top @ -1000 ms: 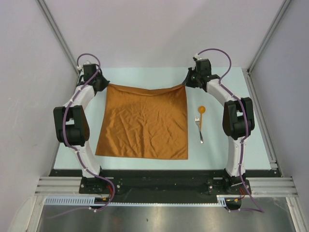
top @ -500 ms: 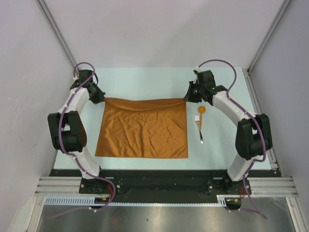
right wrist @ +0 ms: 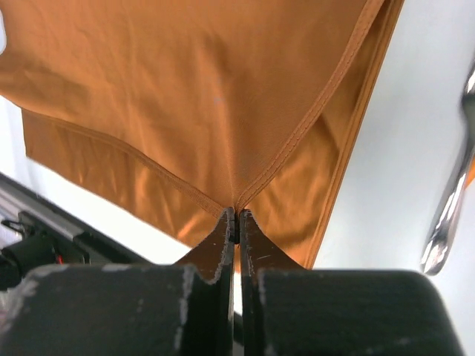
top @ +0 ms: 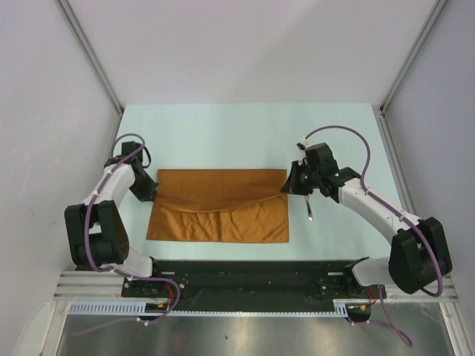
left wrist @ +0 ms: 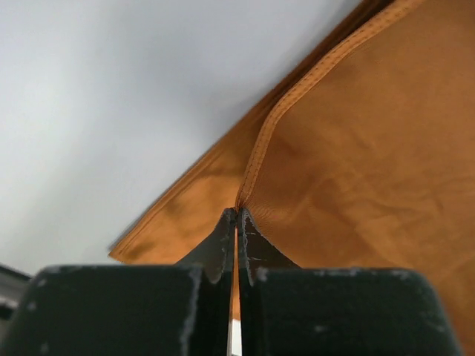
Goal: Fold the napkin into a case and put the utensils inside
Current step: Fold and flatten the napkin at the center of the board.
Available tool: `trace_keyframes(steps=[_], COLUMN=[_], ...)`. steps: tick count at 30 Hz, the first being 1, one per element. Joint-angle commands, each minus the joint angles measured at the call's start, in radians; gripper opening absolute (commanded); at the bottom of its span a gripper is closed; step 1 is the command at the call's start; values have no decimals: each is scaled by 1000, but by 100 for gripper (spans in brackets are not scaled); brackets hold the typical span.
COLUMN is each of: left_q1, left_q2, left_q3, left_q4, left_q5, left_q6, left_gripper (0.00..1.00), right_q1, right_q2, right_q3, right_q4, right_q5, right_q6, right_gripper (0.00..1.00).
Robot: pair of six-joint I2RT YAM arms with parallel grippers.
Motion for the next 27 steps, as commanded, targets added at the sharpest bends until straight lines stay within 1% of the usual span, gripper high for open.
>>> trace_keyframes(steps=[1, 4, 9, 14, 19, 23, 27], left_q1=[53, 87, 90, 93, 128, 151, 151], left_q2=[-87, -106, -124, -155, -126, -100, -107], left_q3=[-94, -128, -151, -160, -211, -210, -223], left_q4=[-45, -42, -51, -72, -74, -84, -83], left_q5=[-14, 2, 3, -55, 11, 19, 23], left_q6=[-40, -28, -14, -11, -43, -55, -64], left_gripper=[0, 0, 0, 0, 0, 0, 0], right_q1=[19, 47, 53, 55, 61, 82, 90], right_q2=[-62, -90, -136, -182, -167, -155, -142], right_q3=[-88, -162, -240, -278, -337, -367, -392], right_q4=[35, 67, 66, 67, 106, 130, 139], right_q5=[-46, -44, -35, -39, -53, -50, -47], right_q6=[57, 79, 88, 105, 126, 154, 169], right_gripper=[0, 0, 0, 0, 0, 0, 0])
